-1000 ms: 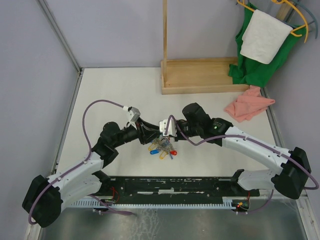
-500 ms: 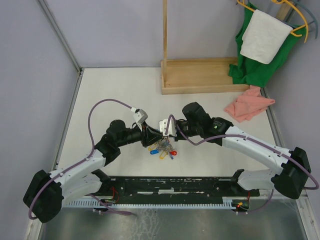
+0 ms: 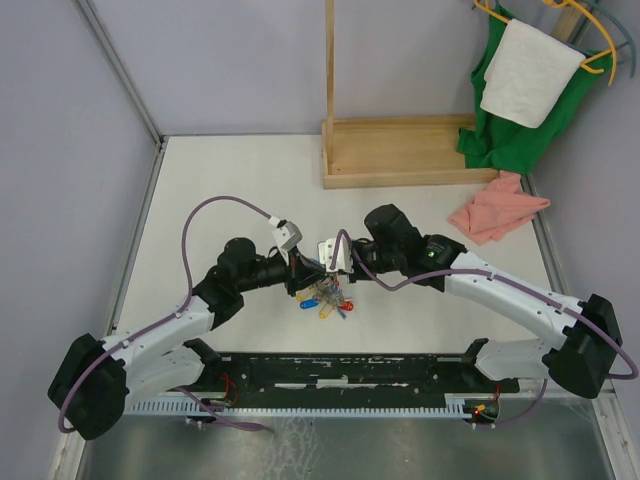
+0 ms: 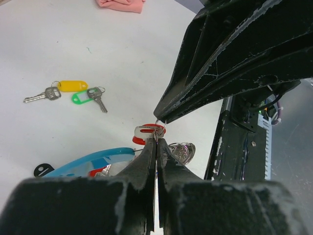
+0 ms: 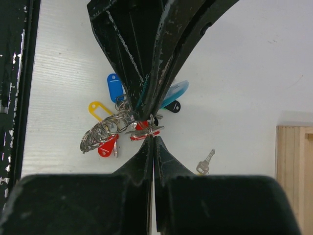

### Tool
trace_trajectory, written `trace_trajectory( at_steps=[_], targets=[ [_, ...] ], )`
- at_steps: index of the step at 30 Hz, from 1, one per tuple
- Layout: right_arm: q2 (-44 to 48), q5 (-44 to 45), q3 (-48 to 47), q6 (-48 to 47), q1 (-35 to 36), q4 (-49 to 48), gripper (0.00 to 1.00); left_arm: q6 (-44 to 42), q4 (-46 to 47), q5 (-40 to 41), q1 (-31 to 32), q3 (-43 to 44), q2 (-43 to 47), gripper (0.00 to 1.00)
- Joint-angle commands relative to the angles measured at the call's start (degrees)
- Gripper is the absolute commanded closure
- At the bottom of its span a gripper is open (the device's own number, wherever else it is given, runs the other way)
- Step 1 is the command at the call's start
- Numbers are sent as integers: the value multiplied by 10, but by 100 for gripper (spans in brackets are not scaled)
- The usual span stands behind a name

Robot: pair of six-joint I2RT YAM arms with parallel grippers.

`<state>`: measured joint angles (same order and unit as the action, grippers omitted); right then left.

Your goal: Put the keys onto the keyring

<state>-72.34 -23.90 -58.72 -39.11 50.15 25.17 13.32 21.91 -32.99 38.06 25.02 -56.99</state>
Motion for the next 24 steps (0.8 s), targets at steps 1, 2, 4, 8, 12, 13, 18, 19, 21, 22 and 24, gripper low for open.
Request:
trace_trajectory(
  at_steps=[1, 2, 4, 8, 12, 13, 18, 19, 21, 22, 24],
  targets=[
    [20, 18, -7, -1, 3, -22, 99, -33, 7, 5, 3, 13, 21, 97],
    [25, 25, 1, 0, 2, -25, 99, -30, 13, 14, 3, 7, 28, 97],
    [32, 32, 16, 7, 0, -31, 99, -25, 36, 27, 4, -7, 42, 97],
    [36, 23, 43, 22, 0, -46, 99, 9, 120, 38, 3, -41, 59, 97],
    [44, -6, 72, 49, 0, -98, 99, 24, 175, 46, 3, -58, 57, 97],
    [44, -14, 76, 55, 0, -108, 99, 25, 183, 46, 4, -60, 54, 97],
    [48, -8, 99, 64, 0, -152, 99, 29, 226, 44, 4, -66, 31, 97],
    [52, -4, 106, 65, 0, -161, 99, 29, 228, 42, 3, -65, 27, 97],
    [60, 2, 113, 65, 0, -174, 93, 29, 234, 40, 3, -68, 23, 97],
    [61, 3, 114, 65, 0, -176, 90, 28, 238, 39, 3, -69, 22, 97],
    [58, 1, 112, 64, -1, -175, 85, 28, 243, 36, 3, -73, 22, 97]
  ],
)
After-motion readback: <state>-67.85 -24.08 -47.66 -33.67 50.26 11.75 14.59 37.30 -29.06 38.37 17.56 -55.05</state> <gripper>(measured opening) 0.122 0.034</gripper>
